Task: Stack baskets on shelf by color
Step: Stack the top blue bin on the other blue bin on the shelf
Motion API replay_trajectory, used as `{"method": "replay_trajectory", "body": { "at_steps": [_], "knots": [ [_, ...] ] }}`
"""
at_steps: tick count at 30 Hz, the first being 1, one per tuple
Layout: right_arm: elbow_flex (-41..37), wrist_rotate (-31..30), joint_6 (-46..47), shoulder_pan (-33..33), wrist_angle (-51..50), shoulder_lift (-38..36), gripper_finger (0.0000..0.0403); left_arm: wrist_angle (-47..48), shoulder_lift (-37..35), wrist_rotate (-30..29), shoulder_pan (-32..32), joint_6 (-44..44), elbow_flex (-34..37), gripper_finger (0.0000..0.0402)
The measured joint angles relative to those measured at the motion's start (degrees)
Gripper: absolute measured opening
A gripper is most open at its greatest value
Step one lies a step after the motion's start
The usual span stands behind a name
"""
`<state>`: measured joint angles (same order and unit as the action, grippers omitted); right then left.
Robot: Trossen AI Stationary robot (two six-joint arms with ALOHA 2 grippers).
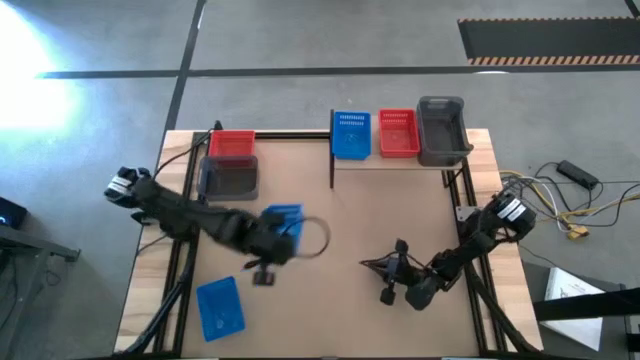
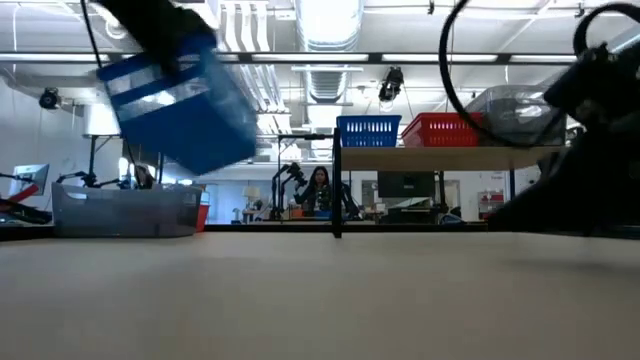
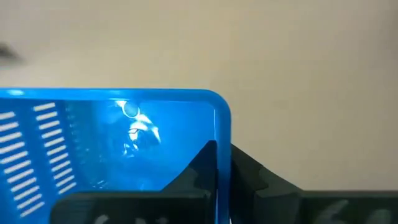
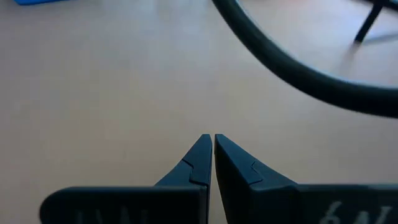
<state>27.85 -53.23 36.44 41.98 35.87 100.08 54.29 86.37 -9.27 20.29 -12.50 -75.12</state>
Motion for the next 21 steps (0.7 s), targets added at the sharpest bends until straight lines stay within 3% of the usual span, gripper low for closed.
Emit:
{"method": "replay_trajectory", "body": {
  "at_steps": [5, 14, 16, 21],
  "knots": [
    [2.6, -3.6, 5.1, 0.3, 0.4, 5.9, 0.0013, 0.5, 6.9, -0.7, -9.9, 13.1, -16.4, 0.0],
    [10.9, -10.8, 4.3, 0.3, 0.9, 14.1, 0.0013, 10.1, 24.0, -1.2, -25.1, 31.2, -55.5, 0.0],
    [12.3, -12.7, 4.2, 0.4, 1.0, 15.2, 0.0013, 10.6, 27.8, -0.7, -28.1, 34.0, -60.0, 0.0],
    [13.8, -13.2, 3.1, 0.3, 0.3, 15.3, 0.0013, 6.4, 31.0, -0.4, -33.7, 40.1, -57.0, 0.0]
  ]
}}
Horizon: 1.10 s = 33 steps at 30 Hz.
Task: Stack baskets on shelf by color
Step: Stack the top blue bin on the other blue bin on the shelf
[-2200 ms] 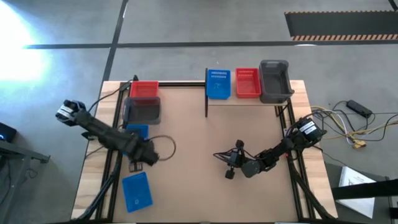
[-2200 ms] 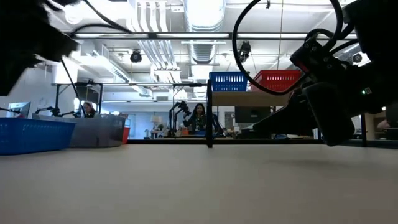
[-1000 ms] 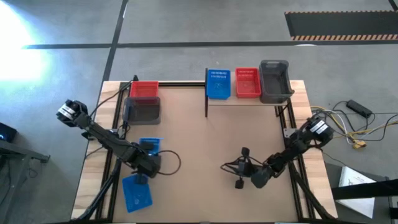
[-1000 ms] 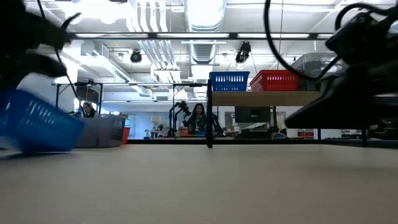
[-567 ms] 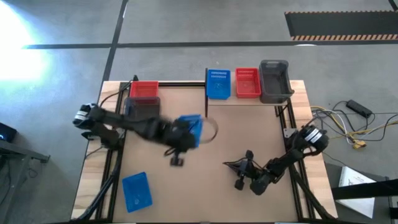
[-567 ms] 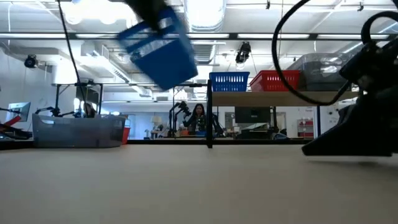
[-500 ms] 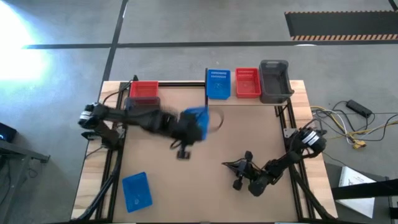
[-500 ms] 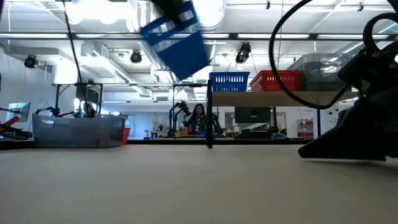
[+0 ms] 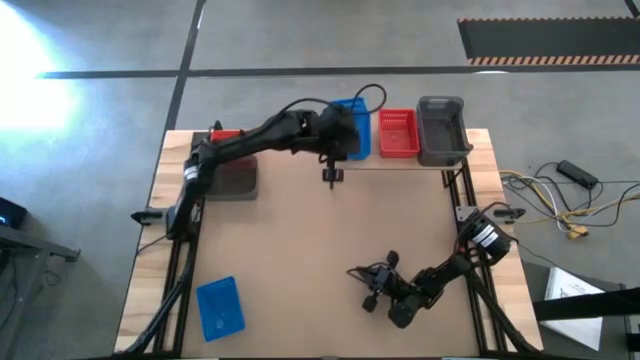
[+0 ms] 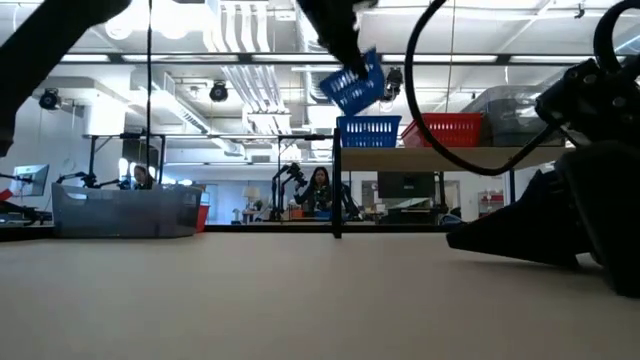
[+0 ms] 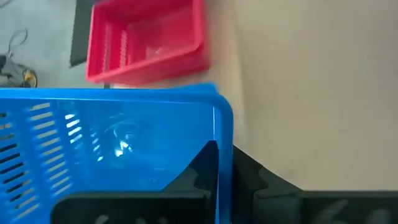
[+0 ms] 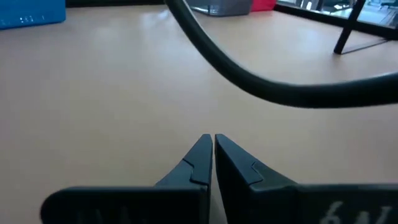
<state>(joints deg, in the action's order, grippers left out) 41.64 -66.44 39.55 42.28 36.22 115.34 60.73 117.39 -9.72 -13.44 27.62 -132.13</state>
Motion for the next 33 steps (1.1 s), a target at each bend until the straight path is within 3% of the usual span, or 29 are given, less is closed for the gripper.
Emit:
{"method": "replay_trajectory", "body": {
  "at_steps": [28, 33],
  "knots": [
    [1.2, 0.9, 0.5, 0.2, 0.2, -0.1, 0.0013, -3.9, 2.6, 3.3, -1.2, 1.3, 1.4, 0.0],
    [1.2, 0.9, 0.5, 0.2, 0.3, -0.1, 0.0013, -4.4, 2.6, 3.5, -1.2, 1.3, 1.4, 0.0024]
  ]
}}
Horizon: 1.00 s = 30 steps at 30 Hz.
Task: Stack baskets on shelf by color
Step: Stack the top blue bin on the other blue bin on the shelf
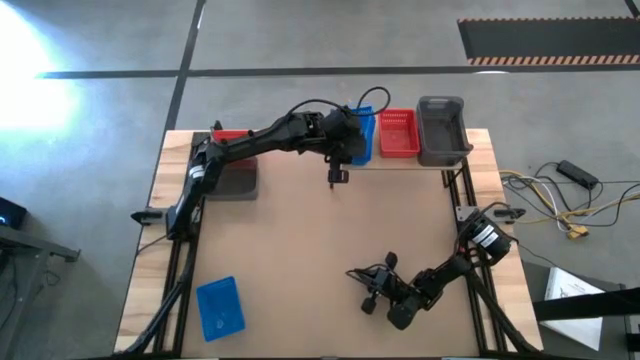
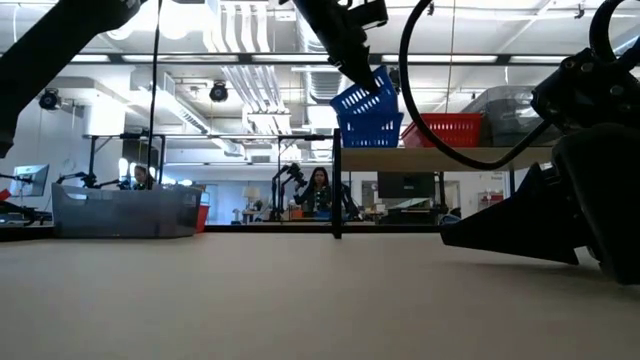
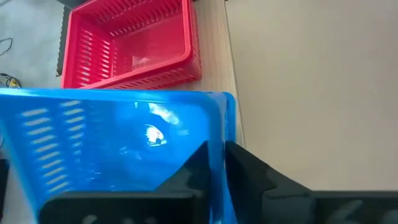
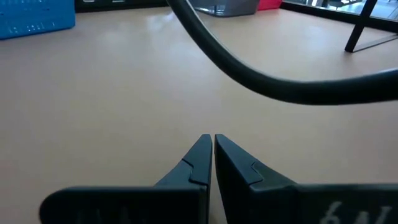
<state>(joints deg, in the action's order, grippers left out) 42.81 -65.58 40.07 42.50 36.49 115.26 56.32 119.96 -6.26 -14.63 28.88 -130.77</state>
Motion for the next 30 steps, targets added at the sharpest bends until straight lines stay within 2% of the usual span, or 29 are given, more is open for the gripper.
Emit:
{"method": "replay_trajectory", "body": {
  "at_steps": [6, 10, 14, 21, 24, 30],
  "knots": [
    [0.0, 0.0, 0.0, 0.0, 0.0, 0.0, 0.0013, 0.1, 0.0, 0.0, 0.0, 0.0, 0.3, 0.0075],
    [0.0, 0.0, 0.0, 0.0, 0.0, 0.0, 0.0013, 0.0, 0.0, -2.6, 0.1, 1.2, 0.3, 0.0085],
    [0.0, 0.0, 0.0, 0.0, 0.0, 0.0, 0.0013, 0.1, 0.0, -3.5, 0.2, 2.0, 0.3, 0.0071],
    [0.0, 0.0, 0.0, 0.0, 0.0, 0.0, 0.0013, -0.5, 0.0, -3.5, 1.5, 6.5, 0.3, 0.0008],
    [0.0, 0.0, 0.0, 0.0, 0.0, 0.0, 0.0013, -0.8, -0.1, -3.9, 2.0, 8.4, 0.2, 0.0006],
    [0.0, 0.0, 0.0, 0.0, 0.0, 0.0, 0.0013, -0.9, -0.1, -12.8, 3.5, 12.2, 0.2, 0.0002]
  ]
}}
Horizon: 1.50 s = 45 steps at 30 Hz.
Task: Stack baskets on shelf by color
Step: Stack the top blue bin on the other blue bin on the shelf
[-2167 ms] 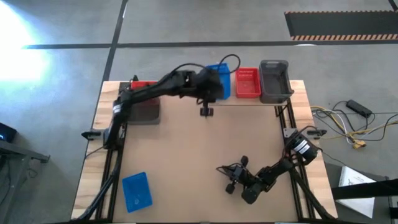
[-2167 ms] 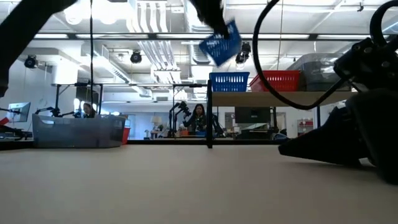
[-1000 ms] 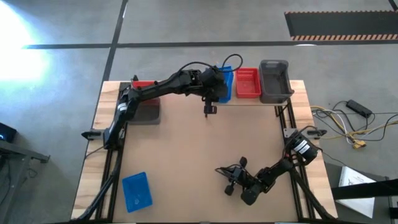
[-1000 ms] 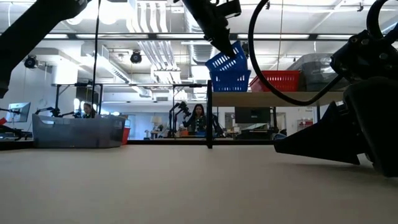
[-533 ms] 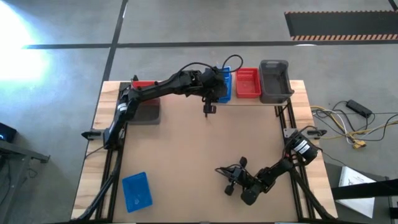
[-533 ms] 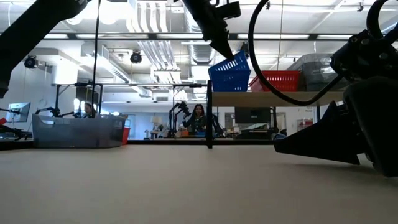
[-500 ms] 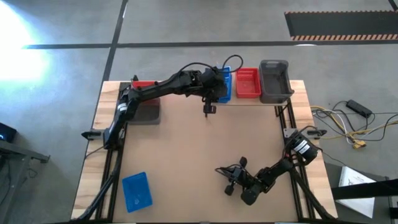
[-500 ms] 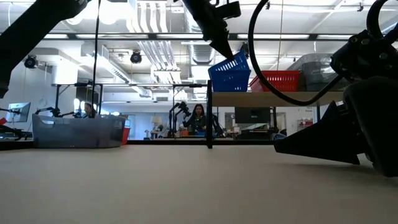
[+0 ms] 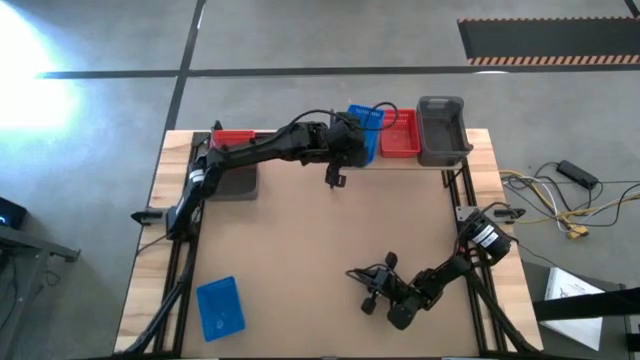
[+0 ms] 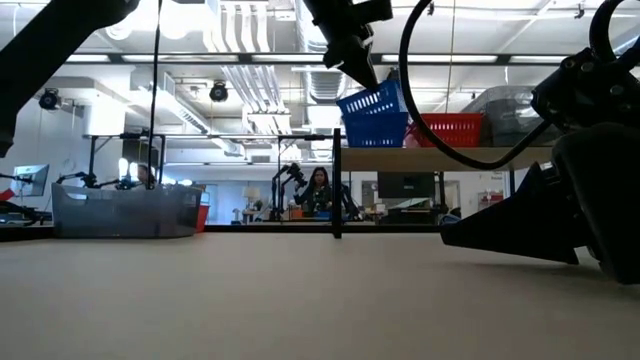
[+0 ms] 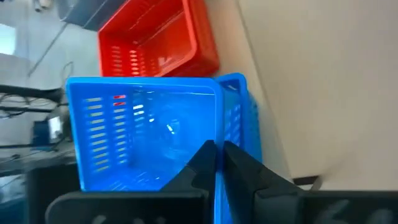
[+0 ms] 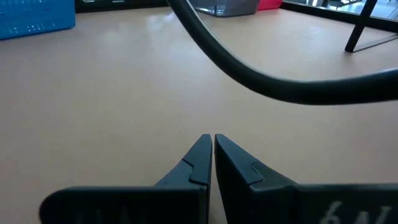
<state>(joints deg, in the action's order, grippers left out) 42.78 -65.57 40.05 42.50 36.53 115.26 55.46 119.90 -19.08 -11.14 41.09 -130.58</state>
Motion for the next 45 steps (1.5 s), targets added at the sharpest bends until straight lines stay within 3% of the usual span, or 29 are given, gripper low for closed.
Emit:
{"method": "replay_trajectory", "body": {
  "at_steps": [20, 27, 34, 45],
  "knots": [
    [0.0, 0.0, 0.0, 0.0, 0.1, 0.0, 0.0013, 2.1, 0.0, -0.7, 0.3, -4.7, 0.0, 0.0007],
    [0.0, 0.0, 0.0, 0.0, 0.2, 0.0, 0.0013, 1.4, 0.0, 3.6, 0.2, -5.0, 0.0, 0.0072],
    [0.0, 0.0, 0.0, 0.0, 0.2, 0.0, 0.0013, 2.6, 0.0, 3.8, 0.2, -4.7, -0.1, 0.0144],
    [0.0, 0.1, 0.0, 0.0, 0.3, 0.0, 0.0013, 3.2, -0.1, 3.8, -2.1, -1.6, 5.1, 0.0149]
  ]
}}
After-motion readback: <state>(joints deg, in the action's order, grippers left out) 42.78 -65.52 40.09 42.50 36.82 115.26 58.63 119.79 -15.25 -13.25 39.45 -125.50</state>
